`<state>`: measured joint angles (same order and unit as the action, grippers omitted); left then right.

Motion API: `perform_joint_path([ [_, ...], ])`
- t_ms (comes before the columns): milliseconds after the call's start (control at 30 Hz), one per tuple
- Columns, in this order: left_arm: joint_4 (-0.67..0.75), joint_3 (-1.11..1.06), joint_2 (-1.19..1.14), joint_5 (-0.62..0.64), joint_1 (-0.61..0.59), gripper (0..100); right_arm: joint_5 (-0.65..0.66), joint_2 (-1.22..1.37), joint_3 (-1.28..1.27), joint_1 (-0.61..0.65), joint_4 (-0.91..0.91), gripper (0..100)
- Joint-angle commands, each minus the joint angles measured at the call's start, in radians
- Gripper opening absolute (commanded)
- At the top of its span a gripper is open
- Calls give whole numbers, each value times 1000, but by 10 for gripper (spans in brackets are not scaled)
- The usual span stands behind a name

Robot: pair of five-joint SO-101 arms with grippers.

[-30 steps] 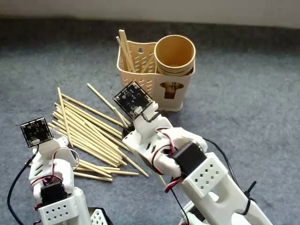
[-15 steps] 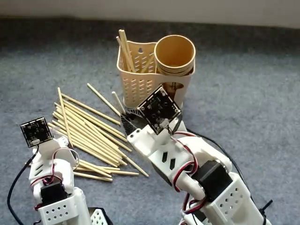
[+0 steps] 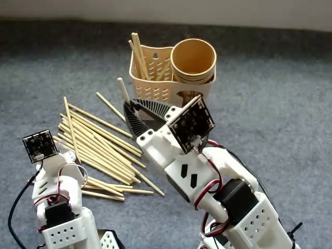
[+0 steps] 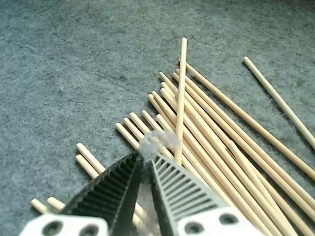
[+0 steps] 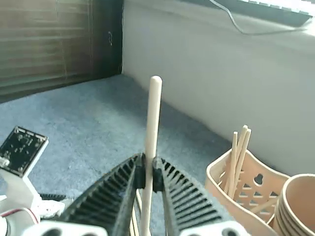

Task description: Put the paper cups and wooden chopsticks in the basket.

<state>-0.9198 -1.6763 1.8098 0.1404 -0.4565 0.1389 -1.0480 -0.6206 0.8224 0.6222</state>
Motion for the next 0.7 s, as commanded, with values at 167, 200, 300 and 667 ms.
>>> perform_joint_path([
  [167, 0, -21, 5, 2, 24, 14, -5, -10, 22, -13, -300, 5],
  [200, 0, -21, 5, 2, 24, 14, -5, -10, 22, -13, -332, 5],
  [300, 0, -21, 5, 2, 24, 14, -5, -10, 22, -15, -423, 5],
  [667, 0, -21, 5, 2, 25, 14, 221, 10, 18, -74, -654, 5],
])
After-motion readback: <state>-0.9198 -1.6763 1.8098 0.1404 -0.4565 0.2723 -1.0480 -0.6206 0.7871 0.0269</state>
